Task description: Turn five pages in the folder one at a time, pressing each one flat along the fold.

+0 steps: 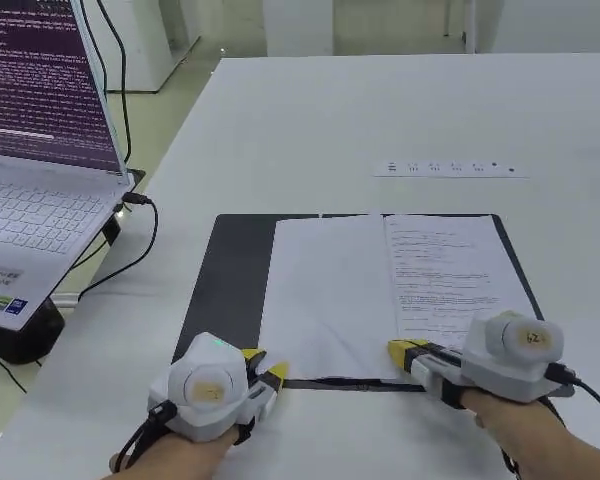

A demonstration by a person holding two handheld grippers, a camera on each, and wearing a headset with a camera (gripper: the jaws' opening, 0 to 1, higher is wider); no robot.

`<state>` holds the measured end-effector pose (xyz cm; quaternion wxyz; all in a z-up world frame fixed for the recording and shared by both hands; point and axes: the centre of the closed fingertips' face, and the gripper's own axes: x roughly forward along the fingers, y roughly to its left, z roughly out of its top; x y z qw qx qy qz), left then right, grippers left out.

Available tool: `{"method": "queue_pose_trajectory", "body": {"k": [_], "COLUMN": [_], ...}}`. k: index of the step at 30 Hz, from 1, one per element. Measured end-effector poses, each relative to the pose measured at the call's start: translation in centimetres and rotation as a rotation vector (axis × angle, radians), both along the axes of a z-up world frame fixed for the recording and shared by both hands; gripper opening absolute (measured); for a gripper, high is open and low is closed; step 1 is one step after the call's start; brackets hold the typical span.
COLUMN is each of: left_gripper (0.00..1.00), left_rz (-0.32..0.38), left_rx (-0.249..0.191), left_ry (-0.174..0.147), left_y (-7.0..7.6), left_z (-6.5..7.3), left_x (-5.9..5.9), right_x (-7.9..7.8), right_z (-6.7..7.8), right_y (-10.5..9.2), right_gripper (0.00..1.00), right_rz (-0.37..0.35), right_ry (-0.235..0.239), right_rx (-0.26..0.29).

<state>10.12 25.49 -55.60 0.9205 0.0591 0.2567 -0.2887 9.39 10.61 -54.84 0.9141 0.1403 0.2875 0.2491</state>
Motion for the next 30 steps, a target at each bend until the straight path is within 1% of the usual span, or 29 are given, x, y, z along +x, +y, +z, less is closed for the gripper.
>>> {"method": "queue_pose_trajectory", "body": {"k": [5,13,15,17,18,21,23,25,28,30], "left_gripper": [0.18,0.18,0.18,0.18,0.18,0.18,0.18,0.18,0.18,0.18], "left_rz": [-0.001,-0.003,-0.003,-0.004,-0.003,-0.005,-0.006,-0.006,-0.004,0.001], "left_rx": [0.001,0.005,0.005,0.007,0.007,0.009,0.01,0.011,0.012,0.015], "left_ry": [-0.001,0.0,0.001,0.002,0.003,0.002,0.002,0.004,0.014,0.031], "left_y": [0.0,0.0,0.0,0.0,0.0,0.0,0.0,0.0,-0.1,-0.1], "left_z": [0.0,0.0,0.0,0.0,0.0,0.0,0.0,0.0,0.1,0.1], "left_x": [0.0,0.0,0.0,0.0,0.0,0.0,0.0,0.0,0.0,0.1], "right_x": [-1.9,-4.0,-4.7,-4.9,-4.9,-5.3,-5.5,-5.7,-6.0,-6.3], "right_z": [-0.1,0.0,-0.1,0.3,0.4,1.5,2.2,2.8,3.2,3.7], "right_y": [0.2,0.4,0.5,0.3,0.2,0.4,0.6,0.6,0.4,0.4], "right_gripper": [0.0,0.0,0.0,0.0,0.0,0.0,0.0,0.0,0.0,0.0], "right_rz": [0.025,0.036,0.043,0.028,0.02,0.032,0.034,0.033,0.027,0.02], "right_ry": [0.02,0.046,0.059,0.048,0.051,0.036,0.029,0.012,0.018,0.018], "right_rx": [-0.002,0.006,-0.004,0.005,0.011,0.015,0.029,0.027,0.035,0.042]}}
